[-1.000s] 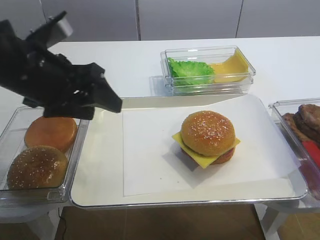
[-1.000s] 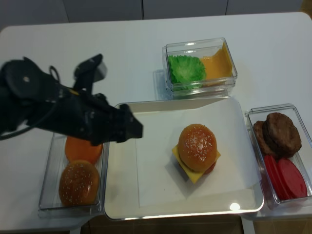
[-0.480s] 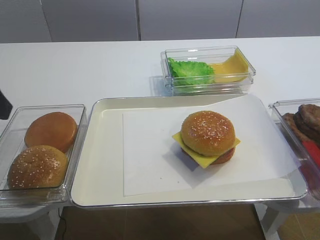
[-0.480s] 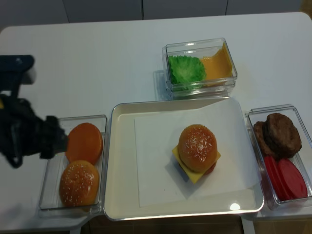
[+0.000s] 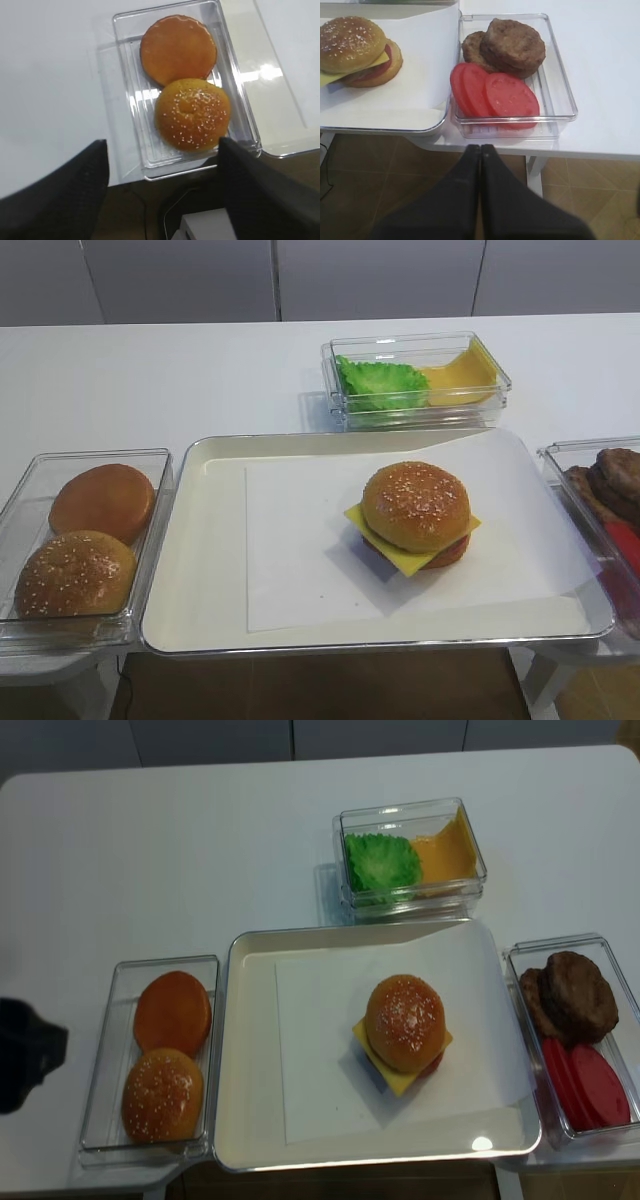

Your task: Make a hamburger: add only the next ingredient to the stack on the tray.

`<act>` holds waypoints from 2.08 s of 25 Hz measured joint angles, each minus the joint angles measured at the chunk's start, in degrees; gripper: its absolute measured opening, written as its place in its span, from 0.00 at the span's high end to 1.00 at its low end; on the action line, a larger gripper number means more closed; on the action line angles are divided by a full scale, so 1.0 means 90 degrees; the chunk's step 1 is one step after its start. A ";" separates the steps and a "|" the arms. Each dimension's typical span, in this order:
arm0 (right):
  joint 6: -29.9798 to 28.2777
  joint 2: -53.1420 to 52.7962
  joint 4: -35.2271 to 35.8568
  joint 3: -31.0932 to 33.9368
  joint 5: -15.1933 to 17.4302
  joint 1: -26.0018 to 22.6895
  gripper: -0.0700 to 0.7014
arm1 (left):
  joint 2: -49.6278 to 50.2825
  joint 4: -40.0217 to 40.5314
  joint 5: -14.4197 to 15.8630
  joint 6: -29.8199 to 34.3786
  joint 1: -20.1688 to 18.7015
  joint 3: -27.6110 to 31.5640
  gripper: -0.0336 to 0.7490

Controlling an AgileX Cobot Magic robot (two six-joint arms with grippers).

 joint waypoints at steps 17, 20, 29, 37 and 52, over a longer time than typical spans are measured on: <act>0.0000 0.0000 0.0000 0.0000 0.0000 0.0000 0.92 | -0.3172 -0.0278 0.0363 0.0241 0.0011 0.1486 0.32; 0.0000 0.0000 0.0000 0.0000 0.0000 0.0000 0.92 | -0.3678 -0.0321 0.0375 0.0250 0.0011 0.1656 0.32; 0.0000 0.0000 0.0000 0.0000 0.0000 0.0000 0.92 | -0.4629 -0.0350 0.0420 0.0552 0.0011 0.1887 0.32; 0.0000 0.0000 0.0000 0.0000 0.0000 0.0000 0.92 | -0.5205 -0.0623 0.0432 0.0613 0.0011 0.2418 0.32; 0.0000 0.0000 0.0000 0.0000 0.0000 0.0000 0.92 | -0.5214 -0.0360 -0.0042 0.0336 0.0011 0.2991 0.36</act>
